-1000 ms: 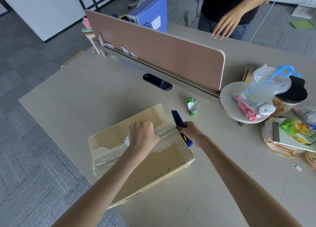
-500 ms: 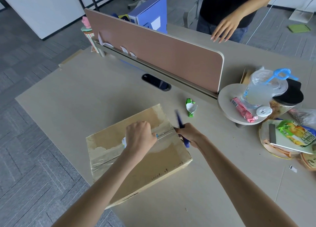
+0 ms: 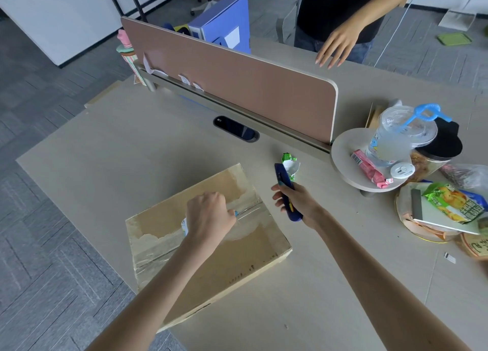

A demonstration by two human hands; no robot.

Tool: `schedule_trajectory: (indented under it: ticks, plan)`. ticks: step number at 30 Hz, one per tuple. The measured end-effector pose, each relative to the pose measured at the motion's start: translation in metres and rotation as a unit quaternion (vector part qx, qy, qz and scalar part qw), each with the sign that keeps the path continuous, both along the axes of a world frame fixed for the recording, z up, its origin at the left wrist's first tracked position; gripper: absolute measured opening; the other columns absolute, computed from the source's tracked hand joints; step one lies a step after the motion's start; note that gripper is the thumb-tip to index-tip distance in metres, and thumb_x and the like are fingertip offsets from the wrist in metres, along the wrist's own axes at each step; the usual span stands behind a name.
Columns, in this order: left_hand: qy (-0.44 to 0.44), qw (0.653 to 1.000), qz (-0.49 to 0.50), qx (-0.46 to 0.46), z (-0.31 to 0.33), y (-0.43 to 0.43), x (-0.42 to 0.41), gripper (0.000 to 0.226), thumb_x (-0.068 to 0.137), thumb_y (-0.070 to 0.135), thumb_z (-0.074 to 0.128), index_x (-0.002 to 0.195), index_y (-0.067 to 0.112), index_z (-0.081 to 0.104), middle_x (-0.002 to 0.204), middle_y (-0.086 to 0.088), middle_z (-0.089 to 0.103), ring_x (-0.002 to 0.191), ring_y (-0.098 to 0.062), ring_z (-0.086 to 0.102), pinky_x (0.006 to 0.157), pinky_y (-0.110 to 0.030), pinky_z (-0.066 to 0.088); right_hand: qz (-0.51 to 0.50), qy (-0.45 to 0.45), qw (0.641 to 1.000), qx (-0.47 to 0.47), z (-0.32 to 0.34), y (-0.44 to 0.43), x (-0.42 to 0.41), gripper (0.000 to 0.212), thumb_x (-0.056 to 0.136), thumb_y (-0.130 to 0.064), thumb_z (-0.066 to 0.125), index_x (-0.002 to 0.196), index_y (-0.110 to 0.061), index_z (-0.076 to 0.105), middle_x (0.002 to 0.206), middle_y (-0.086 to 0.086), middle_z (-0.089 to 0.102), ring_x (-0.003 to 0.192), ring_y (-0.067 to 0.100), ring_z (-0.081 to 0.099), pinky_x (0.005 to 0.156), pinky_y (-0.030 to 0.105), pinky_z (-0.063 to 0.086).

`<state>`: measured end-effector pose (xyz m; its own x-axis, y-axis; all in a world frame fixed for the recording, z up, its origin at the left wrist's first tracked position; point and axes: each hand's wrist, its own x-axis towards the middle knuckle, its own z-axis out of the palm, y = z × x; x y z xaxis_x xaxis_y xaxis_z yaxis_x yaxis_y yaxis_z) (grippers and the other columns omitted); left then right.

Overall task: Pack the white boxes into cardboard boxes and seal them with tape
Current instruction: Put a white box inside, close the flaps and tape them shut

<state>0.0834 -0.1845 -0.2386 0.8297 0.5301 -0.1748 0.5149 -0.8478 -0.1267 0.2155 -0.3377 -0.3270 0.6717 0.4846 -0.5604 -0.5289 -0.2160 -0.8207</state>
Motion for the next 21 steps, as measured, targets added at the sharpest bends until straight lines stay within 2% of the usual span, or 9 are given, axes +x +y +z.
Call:
schedule_trajectory:
  ticks: [2, 4, 7, 9, 13, 15, 18, 20, 21]
  plan:
    - [0.0, 1.0, 0.0, 0.002, 0.001, -0.001, 0.001, 0.05, 0.093, 0.043, 0.058, 0.061, 0.017, 0.031, 0.089, -0.005, 0.066, 0.078, -0.024, 0.056, 0.066, -0.027, 0.034, 0.034, 0.034, 0.998, 0.034, 0.004, 0.01, -0.007, 0.015, 0.103, -0.014, 0.047, 0.099, -0.004, 0.056, 0.076, 0.008, 0.059, 0.061, 0.016, 0.054, 0.053, 0.022, 0.046]
    - [0.001, 1.0, -0.004, 0.003, 0.0, -0.002, 0.0, 0.05, 0.093, 0.044, 0.058, 0.061, 0.017, 0.031, 0.09, -0.004, 0.066, 0.082, -0.024, 0.061, 0.066, -0.027, 0.034, 0.062, 0.048, 0.997, 0.021, 0.001, 0.019, -0.012, 0.01, 0.101, -0.01, 0.048, 0.093, -0.006, 0.053, 0.072, 0.005, 0.051, 0.057, 0.013, 0.046, 0.051, 0.021, 0.04]
    - [0.0, 1.0, -0.007, 0.008, -0.001, -0.001, -0.001, 0.05, 0.093, 0.044, 0.057, 0.061, 0.016, 0.03, 0.091, -0.005, 0.067, 0.088, -0.024, 0.064, 0.066, -0.028, 0.034, 0.081, 0.02, 0.996, -0.023, -0.002, 0.022, -0.013, 0.008, 0.099, -0.007, 0.049, 0.091, -0.008, 0.049, 0.069, 0.004, 0.046, 0.055, 0.012, 0.041, 0.05, 0.02, 0.037]
    - [-0.001, 1.0, -0.008, 0.015, -0.001, -0.002, -0.001, 0.051, 0.094, 0.045, 0.057, 0.061, 0.017, 0.03, 0.091, -0.005, 0.067, 0.088, -0.025, 0.064, 0.066, -0.028, 0.034, 0.09, 0.002, 0.995, -0.037, 0.001, 0.018, -0.012, 0.008, 0.101, -0.011, 0.048, 0.099, -0.005, 0.051, 0.074, 0.006, 0.05, 0.058, 0.014, 0.046, 0.053, 0.021, 0.042]
    - [-0.01, 0.999, -0.019, 0.039, 0.003, -0.004, -0.01, 0.046, 0.097, 0.05, 0.048, 0.066, 0.016, 0.041, 0.085, -0.003, 0.065, 0.08, -0.025, 0.061, 0.064, -0.029, 0.031, 0.116, -0.124, 0.981, -0.096, 0.02, 0.011, -0.013, 0.023, 0.101, -0.023, 0.049, 0.116, -0.008, 0.059, 0.085, 0.007, 0.055, 0.069, 0.014, 0.055, 0.054, 0.022, 0.052]
    - [-0.053, 0.998, -0.024, 0.018, 0.004, 0.001, -0.019, 0.04, 0.097, 0.051, 0.045, 0.085, 0.015, 0.056, 0.092, -0.004, 0.066, 0.088, -0.026, 0.064, 0.066, -0.03, 0.033, 0.135, -0.191, 0.966, -0.109, 0.035, 0.012, -0.015, 0.022, 0.102, -0.023, 0.049, 0.118, -0.011, 0.055, 0.084, 0.007, 0.053, 0.066, 0.012, 0.054, 0.048, 0.019, 0.049]
    - [-0.137, 0.985, -0.023, -0.104, 0.003, 0.021, -0.036, 0.031, 0.095, 0.046, 0.051, 0.101, 0.017, 0.059, 0.101, 0.004, 0.062, 0.091, -0.022, 0.061, 0.073, -0.032, 0.041, 0.146, -0.217, 0.96, -0.098, 0.055, 0.018, -0.023, 0.02, 0.101, -0.017, 0.05, 0.118, -0.008, 0.045, 0.088, 0.012, 0.058, 0.061, 0.014, 0.055, 0.044, 0.019, 0.048]
    - [-0.14, 0.956, 0.014, -0.258, 0.003, 0.039, -0.046, 0.031, 0.091, 0.046, 0.055, 0.091, 0.016, 0.06, 0.087, 0.003, 0.063, 0.079, -0.02, 0.058, 0.067, -0.033, 0.042, 0.138, -0.212, 0.963, -0.094, 0.065, 0.023, -0.028, 0.021, 0.1, -0.015, 0.051, 0.118, -0.008, 0.041, 0.089, 0.014, 0.059, 0.06, 0.016, 0.056, 0.045, 0.022, 0.05]
    - [-0.141, 0.928, 0.03, -0.343, 0.004, 0.047, -0.051, 0.039, 0.086, 0.051, 0.056, 0.086, 0.012, 0.059, 0.078, -0.002, 0.063, 0.071, -0.02, 0.056, 0.063, -0.035, 0.042, 0.13, -0.204, 0.966, -0.088, 0.068, 0.026, -0.03, 0.02, 0.101, -0.014, 0.049, 0.118, -0.006, 0.041, 0.089, 0.015, 0.06, 0.061, 0.018, 0.056, 0.046, 0.025, 0.051]
